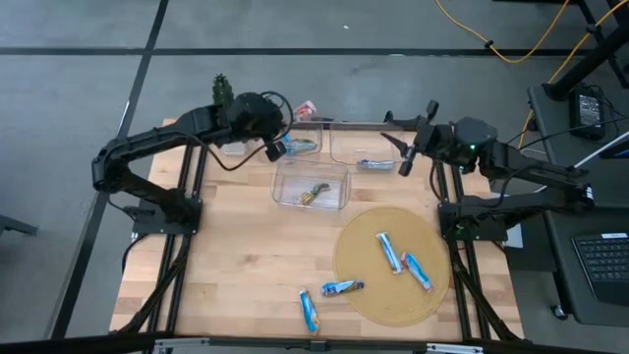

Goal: Pick and place Granola Bars by type
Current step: Put the red granola bar into the top left transparent bin

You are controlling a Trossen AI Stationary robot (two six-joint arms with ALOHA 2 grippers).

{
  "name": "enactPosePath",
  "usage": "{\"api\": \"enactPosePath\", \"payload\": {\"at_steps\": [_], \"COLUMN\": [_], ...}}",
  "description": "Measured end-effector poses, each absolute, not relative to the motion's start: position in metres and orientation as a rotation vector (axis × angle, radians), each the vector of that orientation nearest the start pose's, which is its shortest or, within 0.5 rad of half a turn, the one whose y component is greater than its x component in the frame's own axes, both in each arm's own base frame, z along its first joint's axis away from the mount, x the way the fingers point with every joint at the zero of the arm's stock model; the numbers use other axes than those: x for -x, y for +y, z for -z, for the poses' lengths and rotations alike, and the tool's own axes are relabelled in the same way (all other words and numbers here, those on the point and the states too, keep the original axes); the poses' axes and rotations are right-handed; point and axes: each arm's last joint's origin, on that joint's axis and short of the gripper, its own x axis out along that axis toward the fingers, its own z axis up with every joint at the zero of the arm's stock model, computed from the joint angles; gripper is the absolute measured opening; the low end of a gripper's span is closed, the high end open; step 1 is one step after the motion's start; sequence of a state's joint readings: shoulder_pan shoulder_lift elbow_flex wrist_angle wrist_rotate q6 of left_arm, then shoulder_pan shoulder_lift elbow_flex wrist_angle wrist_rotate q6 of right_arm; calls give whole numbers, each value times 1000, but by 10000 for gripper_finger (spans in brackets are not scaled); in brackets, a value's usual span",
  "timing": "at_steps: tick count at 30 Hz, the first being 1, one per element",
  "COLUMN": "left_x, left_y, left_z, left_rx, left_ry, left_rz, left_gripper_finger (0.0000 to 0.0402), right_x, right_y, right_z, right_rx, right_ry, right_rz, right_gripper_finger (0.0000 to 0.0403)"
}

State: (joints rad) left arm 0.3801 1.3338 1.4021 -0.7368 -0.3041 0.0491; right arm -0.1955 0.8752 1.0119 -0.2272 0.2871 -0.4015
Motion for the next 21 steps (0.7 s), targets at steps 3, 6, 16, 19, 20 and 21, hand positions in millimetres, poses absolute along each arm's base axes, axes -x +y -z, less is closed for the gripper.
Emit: {"api": "enactPosePath", "payload": {"at_steps": [3,6,16,19,20,21], "left_x": [-246,-241,-226,-224,-224,-223], "left_y": [120,130,158,163,164,165], "left_z": [-377,-377,-311,-300,-298,-296], "left_rx": [-7,5,65,78,80,82], "left_ry": [701,706,856,845,839,839], "left_rz": [-667,-682,-641,-642,-642,-644], "left_gripper_finger": [3,2,3,2,3,3], "right_x": [-171,-169,-169,-169,-169,-169], "right_y": [-42,-42,-42,-42,-42,-42], "right_z": [-387,-383,-377,-377,-377,-377], "right_rx": [394,374,362,362,362,362], "right_ry": [231,275,325,325,325,325], "right_rz": [448,441,432,432,432,432], "right_gripper_finger": [155,155,155,155,155,155]}}
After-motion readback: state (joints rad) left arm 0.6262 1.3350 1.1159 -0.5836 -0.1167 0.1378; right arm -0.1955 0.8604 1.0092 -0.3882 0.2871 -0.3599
